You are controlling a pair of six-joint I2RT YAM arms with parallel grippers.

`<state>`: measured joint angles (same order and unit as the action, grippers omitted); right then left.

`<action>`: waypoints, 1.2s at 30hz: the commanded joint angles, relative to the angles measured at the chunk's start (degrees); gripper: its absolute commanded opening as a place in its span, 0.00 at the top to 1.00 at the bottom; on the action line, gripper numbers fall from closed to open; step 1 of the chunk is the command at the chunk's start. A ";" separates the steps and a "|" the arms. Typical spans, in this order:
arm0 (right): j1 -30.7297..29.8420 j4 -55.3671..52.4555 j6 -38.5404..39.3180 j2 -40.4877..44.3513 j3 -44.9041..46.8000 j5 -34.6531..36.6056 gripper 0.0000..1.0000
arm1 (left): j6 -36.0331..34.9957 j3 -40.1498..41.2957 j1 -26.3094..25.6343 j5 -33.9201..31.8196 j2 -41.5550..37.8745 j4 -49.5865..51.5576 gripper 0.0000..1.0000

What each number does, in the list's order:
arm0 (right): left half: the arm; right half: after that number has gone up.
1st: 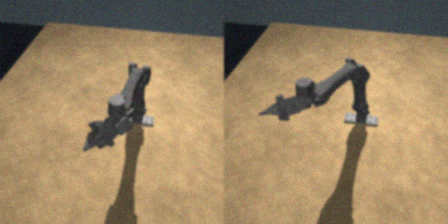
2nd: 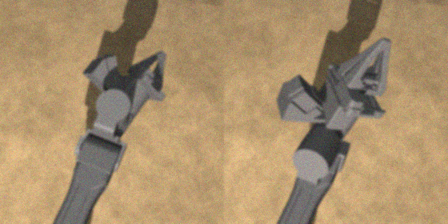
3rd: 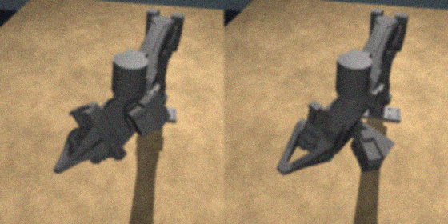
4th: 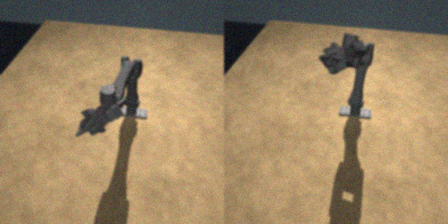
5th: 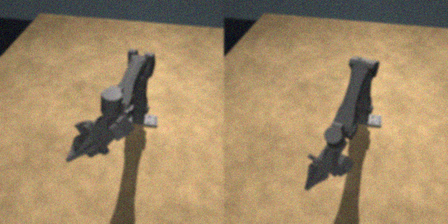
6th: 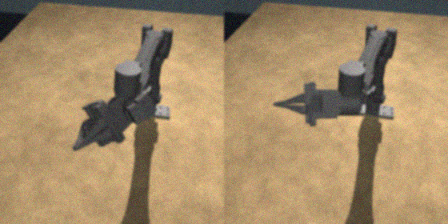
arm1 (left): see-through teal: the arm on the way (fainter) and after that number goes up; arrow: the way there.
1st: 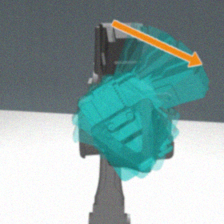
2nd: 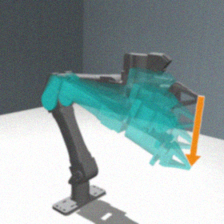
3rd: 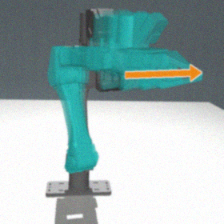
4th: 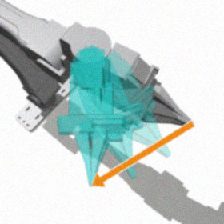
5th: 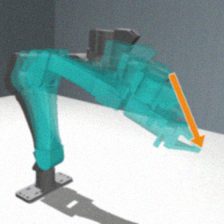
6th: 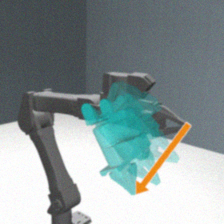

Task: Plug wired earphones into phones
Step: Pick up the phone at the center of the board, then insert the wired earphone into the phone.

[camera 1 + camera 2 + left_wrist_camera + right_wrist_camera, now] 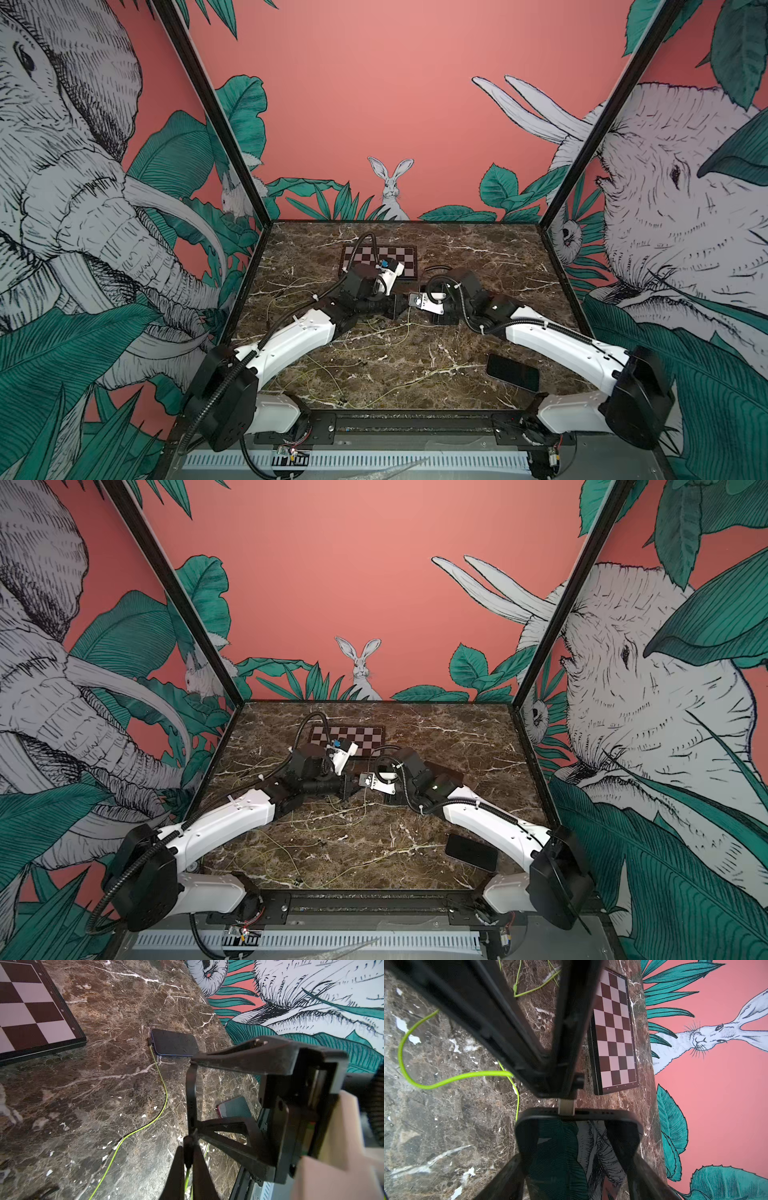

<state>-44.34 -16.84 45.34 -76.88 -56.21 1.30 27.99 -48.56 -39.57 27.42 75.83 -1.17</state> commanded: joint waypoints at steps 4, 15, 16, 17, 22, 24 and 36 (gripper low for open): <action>-0.95 3.72 -0.34 -0.33 -2.07 0.42 0.36 | -0.39 0.11 -0.22 -0.43 -1.10 0.29 1.00; -1.72 4.40 -1.05 -0.52 -2.77 1.32 0.37 | -0.62 0.04 -0.23 -0.99 -1.04 0.78 1.00; -1.72 4.36 -0.96 -0.63 -2.77 2.07 0.37 | -0.72 -0.08 -0.18 -1.25 -1.28 1.02 1.00; -1.72 4.07 -0.85 -0.92 -2.83 2.97 0.37 | -0.97 -0.05 -0.21 -1.63 -1.46 1.22 1.00; -1.77 3.19 -0.60 -1.35 -2.50 4.55 0.37 | -1.93 0.35 -0.23 -3.35 -3.07 1.17 1.00; -1.76 3.12 -0.78 -1.36 -2.42 4.84 0.37 | -2.07 0.64 -0.17 -4.33 -3.71 1.09 1.00; -1.72 3.65 -1.74 0.01 -2.42 2.50 0.37 | -1.96 0.95 -0.24 -4.34 -3.55 0.46 1.00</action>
<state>-45.76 -16.56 44.31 -78.59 -57.06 5.10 26.33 -47.86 -39.62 23.11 72.88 -0.38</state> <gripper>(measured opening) 0.712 0.089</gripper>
